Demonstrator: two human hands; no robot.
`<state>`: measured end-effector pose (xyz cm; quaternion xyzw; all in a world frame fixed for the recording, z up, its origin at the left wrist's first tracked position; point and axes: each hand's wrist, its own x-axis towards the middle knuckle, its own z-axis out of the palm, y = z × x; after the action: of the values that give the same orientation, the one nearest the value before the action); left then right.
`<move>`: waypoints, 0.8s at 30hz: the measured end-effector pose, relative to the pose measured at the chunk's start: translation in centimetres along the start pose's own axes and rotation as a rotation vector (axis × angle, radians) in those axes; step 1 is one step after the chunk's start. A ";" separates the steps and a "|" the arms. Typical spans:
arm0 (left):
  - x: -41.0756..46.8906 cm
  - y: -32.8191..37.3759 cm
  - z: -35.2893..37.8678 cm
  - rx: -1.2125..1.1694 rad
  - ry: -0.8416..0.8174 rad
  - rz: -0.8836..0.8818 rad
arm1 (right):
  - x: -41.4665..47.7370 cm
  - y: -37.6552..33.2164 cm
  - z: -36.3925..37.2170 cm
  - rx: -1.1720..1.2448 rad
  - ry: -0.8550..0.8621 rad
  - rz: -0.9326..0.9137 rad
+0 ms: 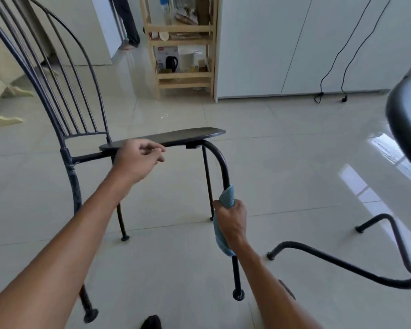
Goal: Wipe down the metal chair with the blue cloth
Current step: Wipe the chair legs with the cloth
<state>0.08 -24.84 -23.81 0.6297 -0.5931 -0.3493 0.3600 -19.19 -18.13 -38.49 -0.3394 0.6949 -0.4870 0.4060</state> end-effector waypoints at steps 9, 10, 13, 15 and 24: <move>3.6 -6.8 -8.9 1.170 -0.124 -0.121 | -1.4 3.3 -0.6 -0.030 0.070 -0.029; 3.4 -7.2 -8.5 1.275 -0.183 -0.139 | -1.7 3.8 -0.9 -0.036 0.066 -0.012; 2.5 -8.4 -7.3 1.443 -0.168 -0.116 | -2.7 5.0 -2.2 -0.100 0.005 0.064; 1.3 -9.3 -6.7 1.495 -0.141 -0.059 | -3.2 5.2 -2.8 -0.120 0.008 0.105; -5.3 -10.2 -3.5 1.306 -0.127 -0.022 | -1.0 -2.0 -4.9 -0.264 0.092 -0.051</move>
<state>7.88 -19.05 -30.84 0.7030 -0.6968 0.0423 -0.1359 -23.01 -15.86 -35.34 -0.3845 0.7621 -0.4164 0.3130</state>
